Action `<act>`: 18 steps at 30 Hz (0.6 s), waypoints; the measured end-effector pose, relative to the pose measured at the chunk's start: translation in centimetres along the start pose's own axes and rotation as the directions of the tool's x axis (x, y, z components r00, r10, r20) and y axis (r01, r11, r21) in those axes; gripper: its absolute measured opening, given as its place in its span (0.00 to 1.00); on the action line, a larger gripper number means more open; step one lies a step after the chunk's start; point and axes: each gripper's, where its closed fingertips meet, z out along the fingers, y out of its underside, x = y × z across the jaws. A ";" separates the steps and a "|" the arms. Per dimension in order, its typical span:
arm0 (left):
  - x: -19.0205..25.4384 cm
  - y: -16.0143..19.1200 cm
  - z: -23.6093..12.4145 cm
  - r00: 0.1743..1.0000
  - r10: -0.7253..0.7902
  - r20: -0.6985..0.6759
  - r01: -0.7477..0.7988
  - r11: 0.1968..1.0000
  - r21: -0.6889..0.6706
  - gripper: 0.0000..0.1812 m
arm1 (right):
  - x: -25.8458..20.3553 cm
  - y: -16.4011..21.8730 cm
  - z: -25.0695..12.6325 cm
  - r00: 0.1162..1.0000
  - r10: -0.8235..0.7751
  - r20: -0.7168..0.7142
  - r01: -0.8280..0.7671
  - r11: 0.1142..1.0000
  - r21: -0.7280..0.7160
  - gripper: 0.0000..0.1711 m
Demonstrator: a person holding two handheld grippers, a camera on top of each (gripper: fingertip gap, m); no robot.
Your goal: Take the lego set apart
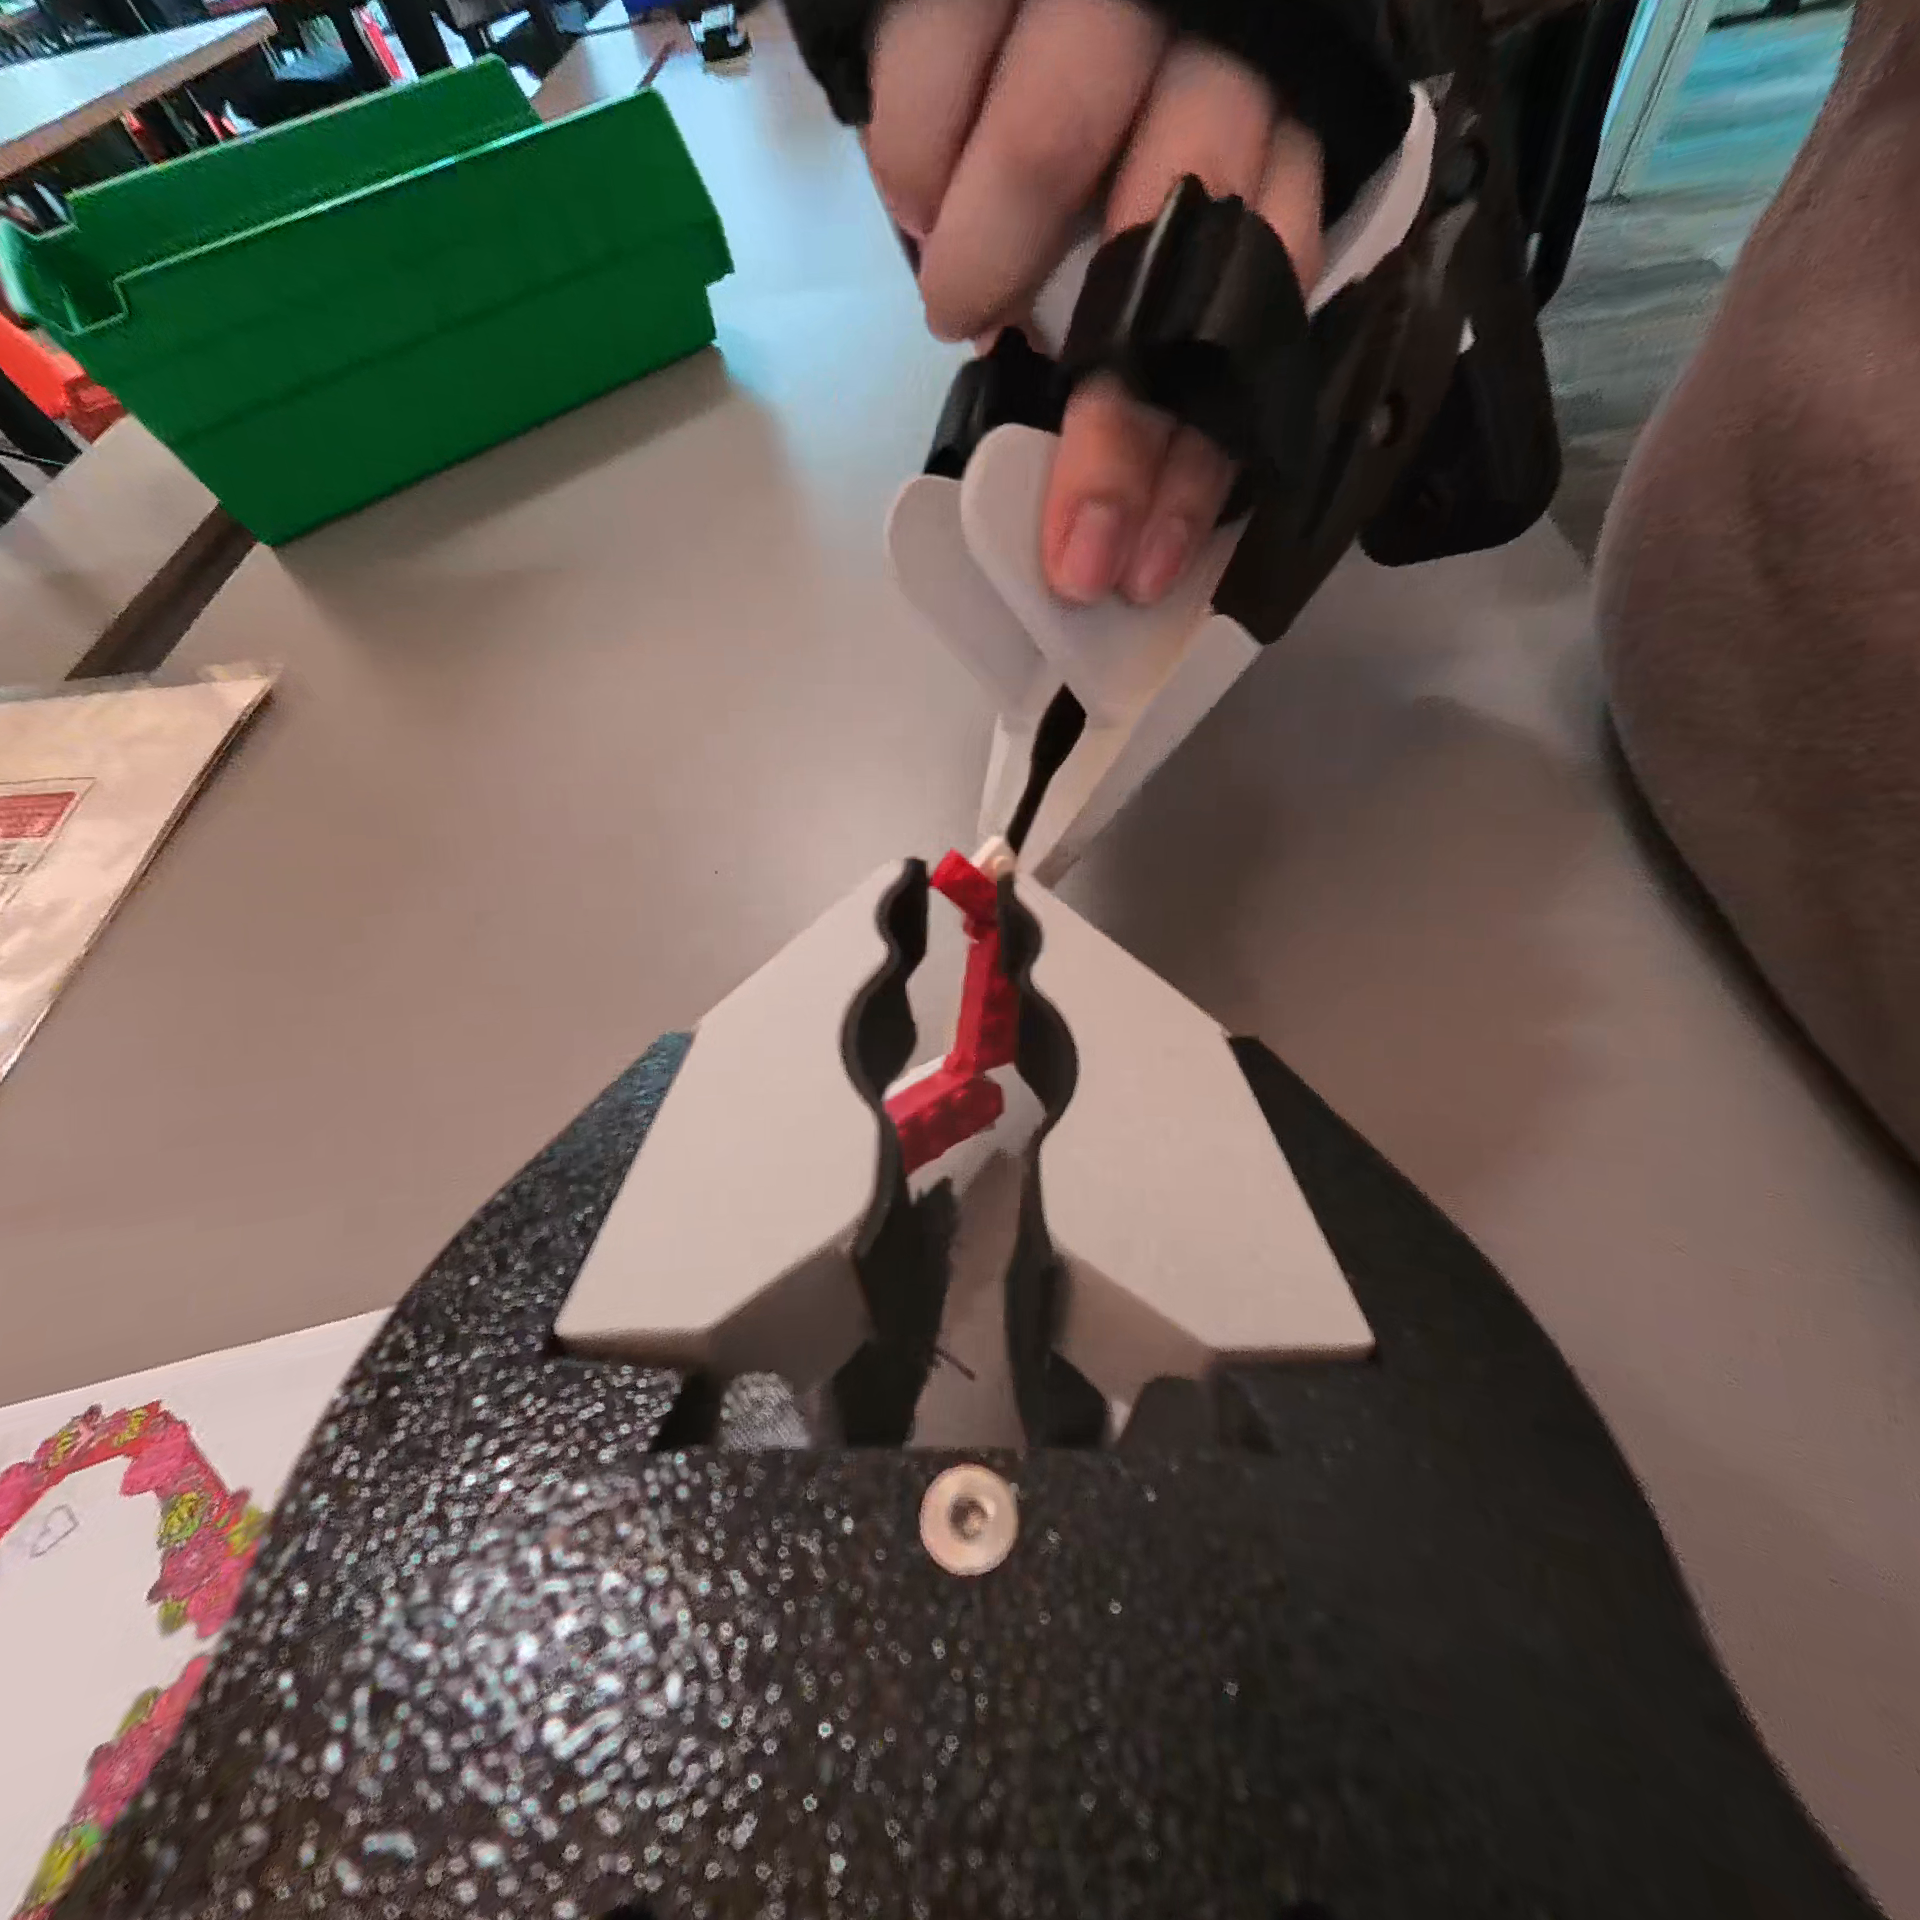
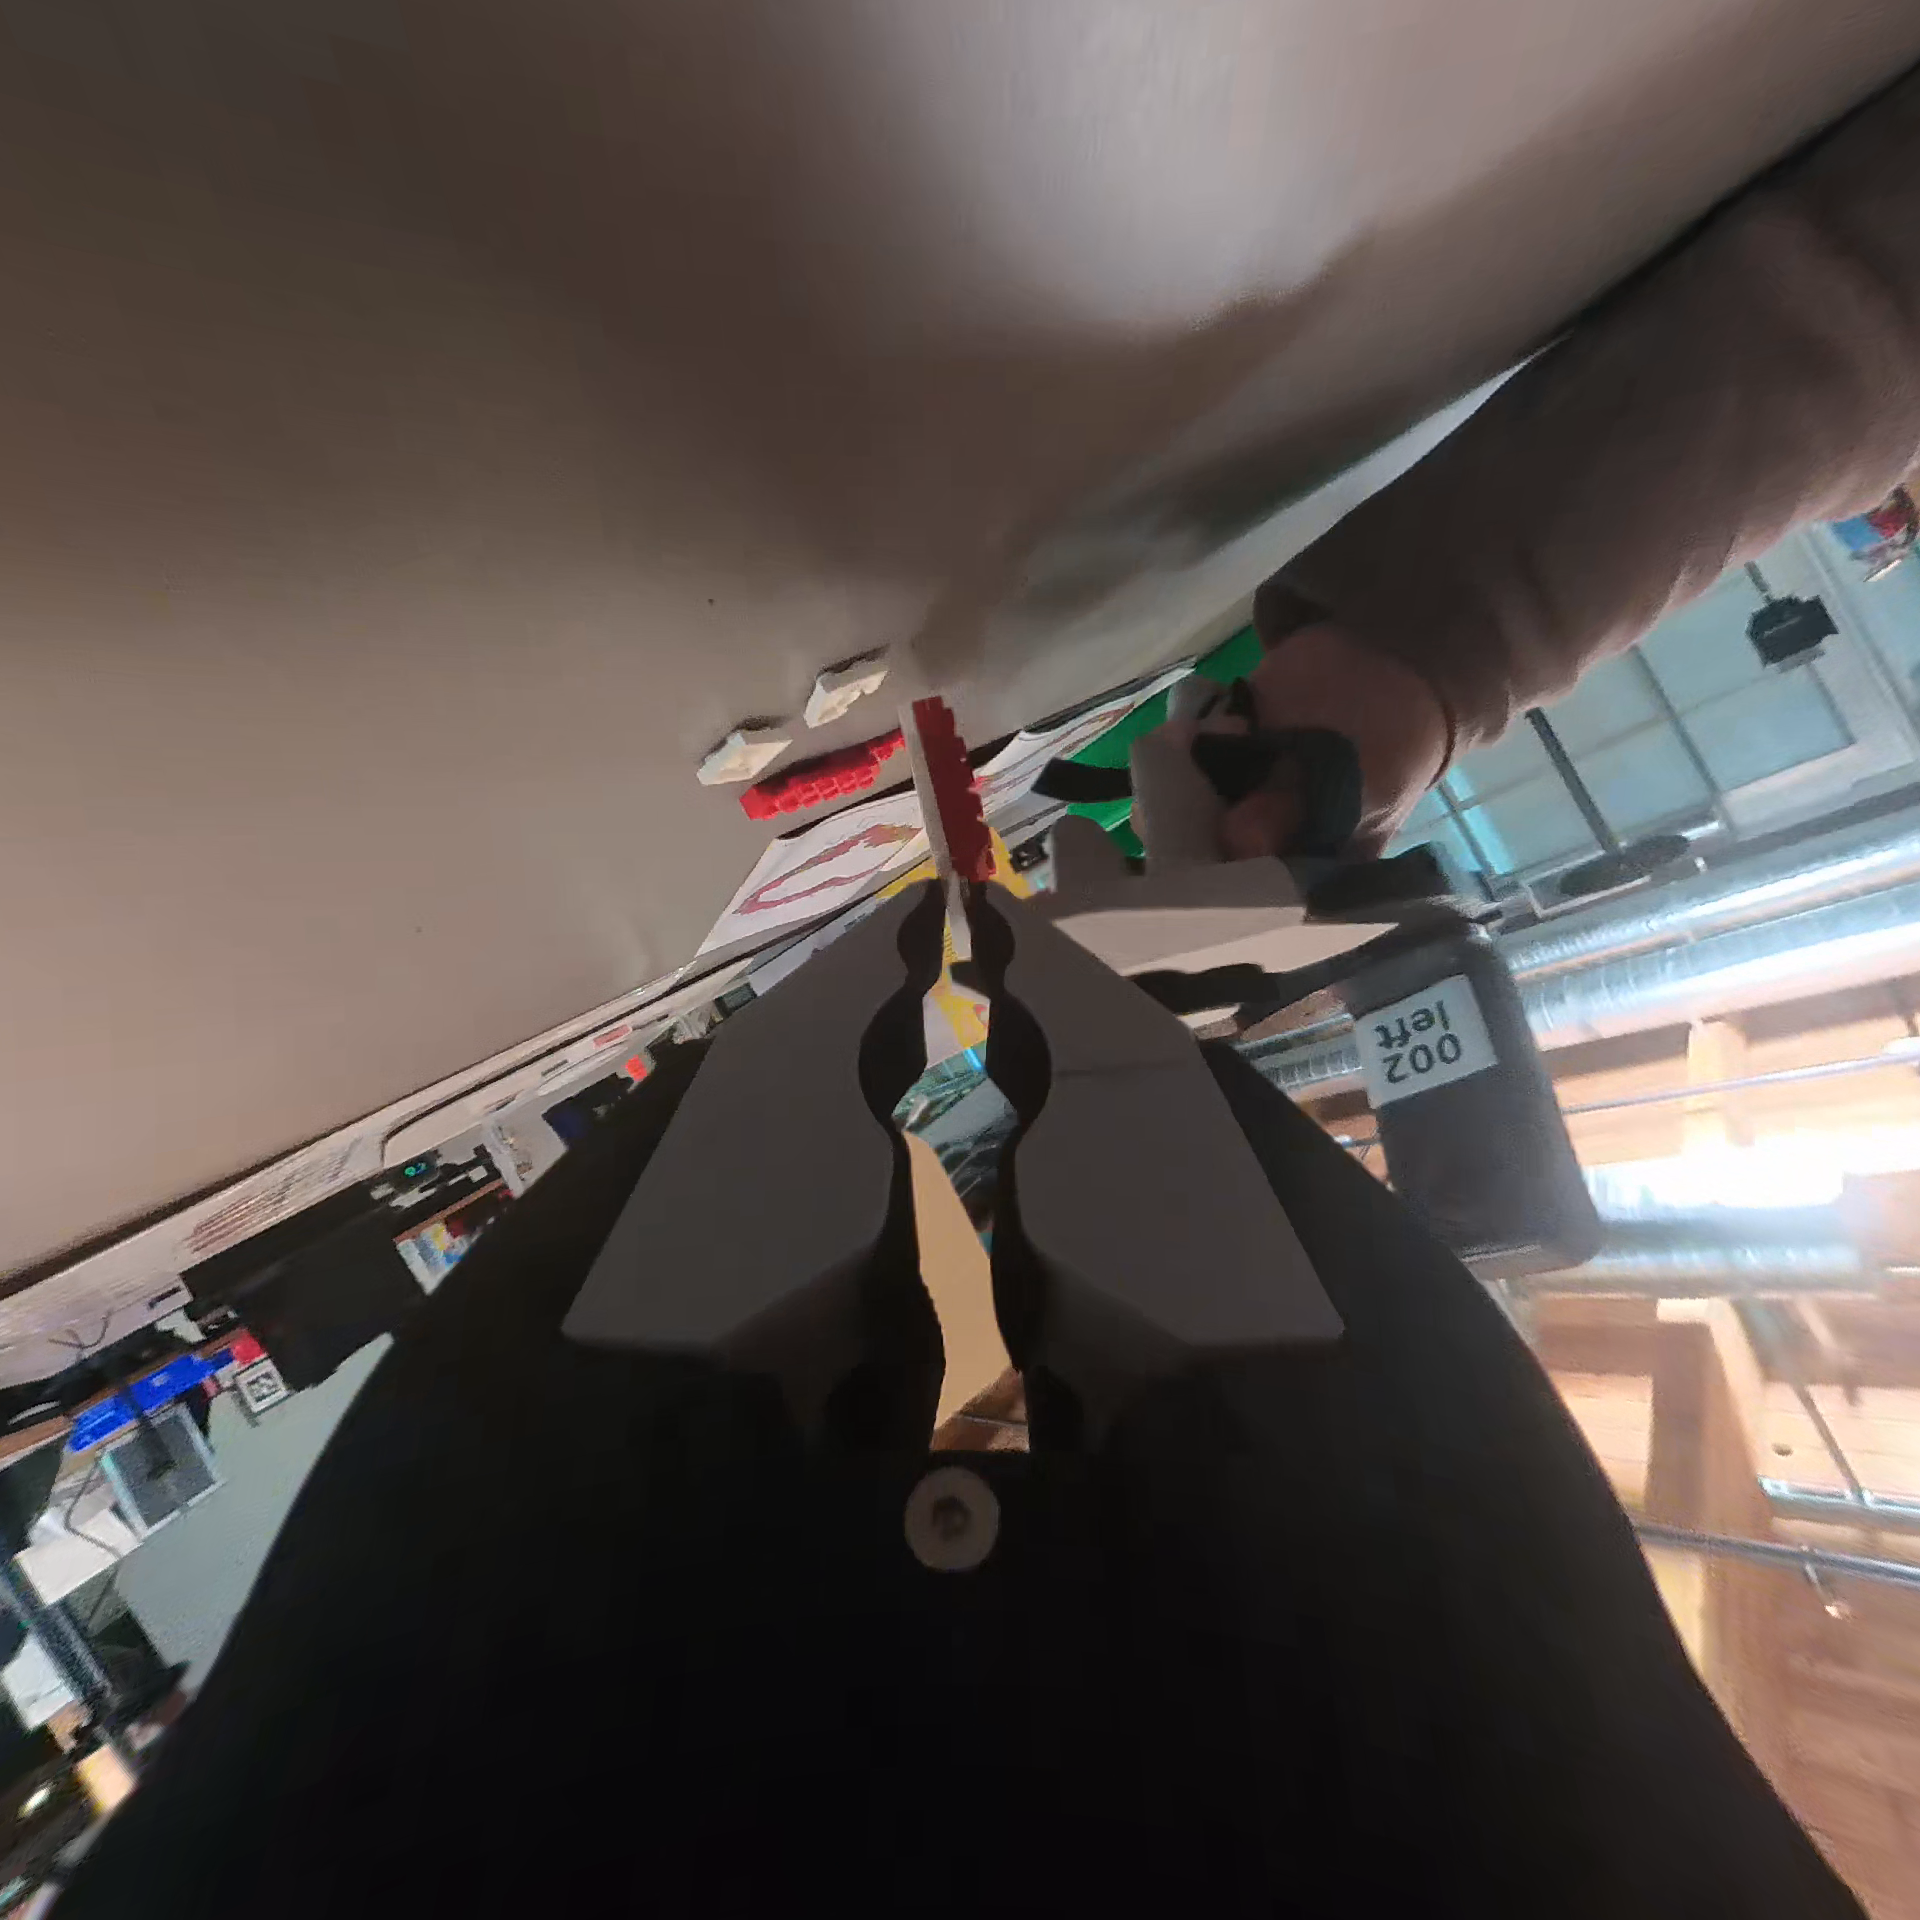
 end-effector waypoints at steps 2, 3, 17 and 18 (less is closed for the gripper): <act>0.2 -0.1 -0.1 1.000 -0.019 -0.024 0.019 1.000 0.012 0.05 | 0.2 -0.1 -0.1 1.000 -0.013 0.000 0.013 1.000 0.005 0.02; 0.3 -0.1 -0.1 0.999 -0.025 -0.034 0.025 1.000 0.014 0.05 | 0.3 -0.2 -0.2 1.000 -0.018 0.002 0.018 1.000 0.006 0.02; -1.7 0.6 -1.4 0.971 0.167 0.171 -0.160 0.986 -0.056 0.01 | -3.7 3.1 -0.2 0.855 0.511 0.087 -0.492 0.853 -0.177 0.02; -2.5 0.4 -1.8 0.962 0.161 0.220 -0.156 0.987 -0.039 0.01 | -3.9 2.9 -0.1 0.784 0.616 0.081 -0.597 0.783 -0.172 0.02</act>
